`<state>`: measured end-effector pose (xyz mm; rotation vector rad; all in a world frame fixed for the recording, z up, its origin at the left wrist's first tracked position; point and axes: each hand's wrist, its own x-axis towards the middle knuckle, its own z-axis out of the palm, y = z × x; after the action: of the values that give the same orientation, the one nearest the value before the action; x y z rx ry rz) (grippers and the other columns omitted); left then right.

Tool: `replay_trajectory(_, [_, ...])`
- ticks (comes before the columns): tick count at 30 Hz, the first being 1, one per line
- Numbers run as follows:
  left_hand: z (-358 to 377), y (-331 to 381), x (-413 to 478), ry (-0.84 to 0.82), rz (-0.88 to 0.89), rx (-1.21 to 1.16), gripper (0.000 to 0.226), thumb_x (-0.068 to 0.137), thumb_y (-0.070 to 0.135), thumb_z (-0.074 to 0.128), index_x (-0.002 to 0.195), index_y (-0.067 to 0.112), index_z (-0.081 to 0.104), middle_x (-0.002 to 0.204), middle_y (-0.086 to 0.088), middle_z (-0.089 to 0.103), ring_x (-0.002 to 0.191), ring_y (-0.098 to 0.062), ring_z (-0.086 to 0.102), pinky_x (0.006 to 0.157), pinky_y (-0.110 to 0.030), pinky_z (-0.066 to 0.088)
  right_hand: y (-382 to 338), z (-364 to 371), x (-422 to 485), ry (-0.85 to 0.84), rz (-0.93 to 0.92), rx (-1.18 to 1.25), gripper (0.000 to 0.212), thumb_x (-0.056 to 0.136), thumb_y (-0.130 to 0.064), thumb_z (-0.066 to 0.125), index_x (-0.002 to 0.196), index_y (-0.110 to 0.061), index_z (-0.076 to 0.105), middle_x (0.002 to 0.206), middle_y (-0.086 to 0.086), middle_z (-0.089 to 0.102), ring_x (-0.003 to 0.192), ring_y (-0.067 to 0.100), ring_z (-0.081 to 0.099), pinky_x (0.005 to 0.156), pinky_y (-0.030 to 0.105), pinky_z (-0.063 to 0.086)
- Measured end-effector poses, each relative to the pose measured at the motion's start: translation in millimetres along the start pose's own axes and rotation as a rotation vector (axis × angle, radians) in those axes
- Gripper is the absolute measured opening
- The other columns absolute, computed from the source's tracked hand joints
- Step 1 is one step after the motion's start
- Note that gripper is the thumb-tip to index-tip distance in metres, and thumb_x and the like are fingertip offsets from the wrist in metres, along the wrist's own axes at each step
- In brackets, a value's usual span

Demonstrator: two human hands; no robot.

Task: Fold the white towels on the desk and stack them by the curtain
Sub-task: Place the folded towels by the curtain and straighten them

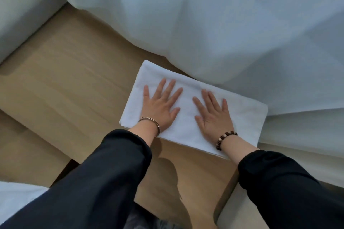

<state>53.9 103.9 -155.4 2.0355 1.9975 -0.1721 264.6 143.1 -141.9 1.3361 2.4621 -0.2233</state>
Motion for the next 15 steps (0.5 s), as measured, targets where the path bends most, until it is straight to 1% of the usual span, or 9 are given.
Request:
replay_trajectory(2, [5,-3,0,0.027,-0.076,0.002,0.063,0.088,0.057,-0.001,0.144,0.038,-0.024,0.157,0.006,-0.022,0.143,-0.021,-0.023,0.107,-0.061,-0.012,16,3,1,0.021,0.079,0.018,0.06,0.09,-0.052,0.002,0.147,-0.036,-0.013,0.155,-0.009,-0.021,0.141,0.007,-0.024,0.109,0.037,-0.025])
replay_trajectory(4, [7,-2,0,0.056,-0.136,0.006,0.062,0.088,0.057,-0.002,0.141,0.037,-0.025,0.157,0.004,-0.02,0.142,-0.021,-0.023,0.107,-0.061,-0.013,38,5,0,0.037,0.171,0.065,0.064,0.09,-0.052,0.004,0.151,-0.033,-0.002,0.16,-0.003,-0.006,0.146,0.014,-0.008,0.112,0.035,-0.017])
replay_trajectory(5, [7,0,-1,0.066,-0.156,0.012,0.061,0.088,0.057,-0.002,0.141,0.037,-0.026,0.157,0.003,-0.02,0.142,-0.021,-0.023,0.107,-0.061,-0.012,50,6,-2,0.039,0.205,0.075,0.065,0.09,-0.051,0.006,0.152,-0.032,0.001,0.161,-0.001,-0.002,0.147,0.017,-0.004,0.114,0.035,-0.012])
replay_trajectory(8, [8,5,-5,0.071,-0.192,0.005,0.061,0.089,0.056,0.0,0.14,0.036,-0.027,0.156,0.004,-0.026,0.142,-0.02,-0.025,0.108,-0.062,-0.009,78,10,-9,0.022,0.365,0.056,0.06,0.097,-0.045,0.014,0.153,-0.027,0.003,0.161,0.005,0.002,0.147,0.022,-0.001,0.117,0.045,-0.004])
replay_trajectory(10, [7,6,-4,0.069,-0.216,-0.004,0.061,0.089,0.056,0.0,0.139,0.035,-0.028,0.152,0.004,-0.032,0.141,-0.02,-0.026,0.108,-0.062,-0.009,82,9,-10,0.009,0.515,0.062,0.059,0.098,-0.041,0.019,0.153,-0.025,0.003,0.16,0.008,0.002,0.147,0.024,-0.001,0.116,0.05,-0.002])
replay_trajectory(12, [6,7,0,0.058,-0.233,0.009,0.061,0.088,0.055,-0.003,0.138,0.033,-0.031,0.154,0.002,-0.03,0.141,-0.022,-0.027,0.107,-0.064,-0.009,71,2,-4,0.029,0.599,0.08,0.06,0.099,-0.038,0.02,0.153,-0.02,0.002,0.16,0.01,-0.003,0.147,0.026,-0.004,0.115,0.053,-0.003])
replay_trajectory(13, [6,7,1,0.052,-0.235,0.016,0.061,0.088,0.055,-0.004,0.138,0.032,-0.032,0.155,0.0,-0.029,0.14,-0.023,-0.028,0.106,-0.064,-0.01,60,-3,1,0.065,0.596,0.11,0.061,0.099,-0.037,0.023,0.153,-0.018,0.002,0.16,0.011,-0.005,0.147,0.026,-0.006,0.115,0.053,-0.005])
replay_trajectory(14, [5,8,1,0.052,-0.232,0.022,0.061,0.087,0.054,-0.005,0.137,0.031,-0.033,0.155,-0.001,-0.028,0.14,-0.024,-0.028,0.106,-0.064,-0.011,46,-8,5,0.109,0.552,0.156,0.062,0.099,-0.035,0.026,0.153,-0.017,0.002,0.16,0.012,-0.007,0.147,0.026,-0.007,0.114,0.052,-0.008])
replay_trajectory(15, [5,8,1,0.057,-0.22,0.024,0.061,0.087,0.054,-0.005,0.137,0.031,-0.034,0.155,0.0,-0.029,0.14,-0.025,-0.029,0.105,-0.064,-0.012,27,-12,9,0.145,0.471,0.199,0.063,0.098,-0.034,0.03,0.153,-0.017,0.003,0.16,0.011,-0.007,0.147,0.025,-0.007,0.113,0.049,-0.011])
